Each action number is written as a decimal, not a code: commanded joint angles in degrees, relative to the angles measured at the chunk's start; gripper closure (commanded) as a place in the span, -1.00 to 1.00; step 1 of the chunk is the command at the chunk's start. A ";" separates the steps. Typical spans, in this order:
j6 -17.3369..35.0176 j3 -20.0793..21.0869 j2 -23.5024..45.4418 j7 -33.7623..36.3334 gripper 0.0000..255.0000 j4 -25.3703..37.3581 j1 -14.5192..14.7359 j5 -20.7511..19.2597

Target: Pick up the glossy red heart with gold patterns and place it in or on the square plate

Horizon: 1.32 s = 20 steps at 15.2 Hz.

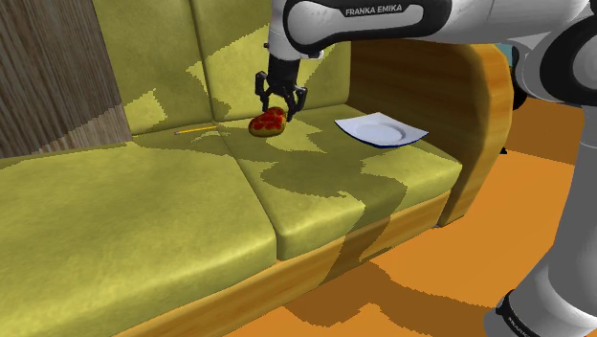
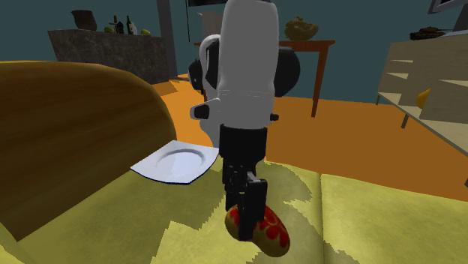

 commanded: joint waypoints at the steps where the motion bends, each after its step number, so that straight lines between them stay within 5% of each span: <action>1: -1.82 0.05 0.39 -0.11 1.00 2.18 0.37 -0.14; 15: -15.04 -0.07 5.47 -1.08 1.00 20.28 4.30 -2.48; 20: -8.35 -0.21 -8.69 -6.70 1.00 1.31 -5.29 5.71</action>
